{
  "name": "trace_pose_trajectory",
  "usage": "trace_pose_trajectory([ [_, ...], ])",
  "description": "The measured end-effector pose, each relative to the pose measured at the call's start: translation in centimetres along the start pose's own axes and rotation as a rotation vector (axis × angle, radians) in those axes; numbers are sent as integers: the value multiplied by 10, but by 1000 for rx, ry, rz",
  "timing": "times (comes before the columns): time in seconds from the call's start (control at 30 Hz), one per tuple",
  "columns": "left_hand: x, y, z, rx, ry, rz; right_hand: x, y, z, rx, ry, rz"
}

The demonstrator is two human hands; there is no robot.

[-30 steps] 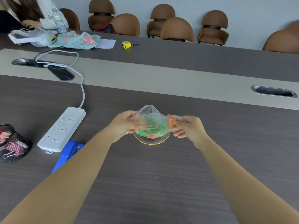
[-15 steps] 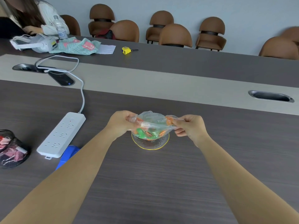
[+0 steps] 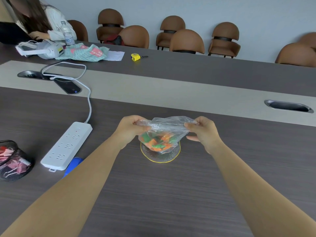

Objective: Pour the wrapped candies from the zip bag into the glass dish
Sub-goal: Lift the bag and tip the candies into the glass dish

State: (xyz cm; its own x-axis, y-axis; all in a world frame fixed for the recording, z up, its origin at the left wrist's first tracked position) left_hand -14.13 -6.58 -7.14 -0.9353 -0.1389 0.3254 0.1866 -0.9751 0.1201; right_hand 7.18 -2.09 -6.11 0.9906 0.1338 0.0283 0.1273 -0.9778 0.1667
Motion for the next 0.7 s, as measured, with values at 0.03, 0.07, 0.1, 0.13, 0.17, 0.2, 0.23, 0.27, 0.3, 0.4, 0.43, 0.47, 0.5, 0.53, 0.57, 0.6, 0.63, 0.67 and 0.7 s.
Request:
trace_pose_trajectory([
  [0.03, 0, 0, 0, 16, 24, -16, 0, 0, 1, -6, -24, -10],
  [0.07, 0, 0, -1, 31, 45, -27, 0, -1, 1, -8, -51, -15],
  [0.1, 0, -1, -1, 43, 61, -37, -1, -1, 1, -5, -78, -17],
  [0.13, -1, -1, -1, 52, 76, -46, -1, -2, 1, 5, -90, -11],
  [0.17, -1, -1, -1, 58, 90, -55, -1, -4, 1, 21, -91, -1],
  [0.2, -2, -1, -1, 65, 103, -63, 0, -5, 0, 38, -90, 11],
  [0.23, -2, -2, -1, 70, 112, -70, 1, -5, -1, 56, -95, 22],
  [0.27, -3, -2, -1, 73, 120, -75, 1, -6, -2, 71, -100, 31],
  [0.3, -4, -2, -1, 74, 129, -76, 3, -6, -3, 85, -106, 37],
  [0.4, -8, -4, -1, 78, 170, -67, 6, -6, -5, 120, -126, 53],
  [0.43, -9, -4, -1, 78, 187, -63, 7, -6, -6, 132, -133, 59],
  [0.47, -11, -4, -1, 75, 198, -59, 8, -6, -6, 144, -138, 65],
  [0.5, -13, -4, 0, 71, 206, -58, 9, -6, -6, 155, -140, 67],
  [0.53, -15, -4, 1, 67, 213, -59, 10, -6, -7, 163, -139, 64],
  [0.57, -17, -4, 2, 62, 219, -63, 11, -6, -6, 166, -135, 57],
  [0.6, -19, -4, 3, 57, 223, -69, 13, -6, -6, 165, -123, 53],
  [0.63, -21, -5, 4, 53, 225, -72, 14, -6, -6, 166, -105, 52],
  [0.67, -22, -5, 5, 52, 226, -72, 15, -6, -7, 169, -81, 52],
  [0.7, -23, -5, 7, 49, 231, -67, 16, -5, -8, 175, -51, 54],
])
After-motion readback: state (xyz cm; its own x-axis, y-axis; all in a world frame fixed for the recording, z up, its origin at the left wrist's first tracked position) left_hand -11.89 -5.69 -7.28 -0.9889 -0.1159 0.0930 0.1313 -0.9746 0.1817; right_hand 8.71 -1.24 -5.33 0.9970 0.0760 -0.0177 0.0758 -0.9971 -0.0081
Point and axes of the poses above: each hand's wrist, its own y-axis away from the middle knuckle, its own x-axis out of the back of the hand, z = x × y, the point moved 4 cm from there along -y, towards the middle knuckle, and after that the axes turned 6 degrees about -y, right-handed, at the moved point
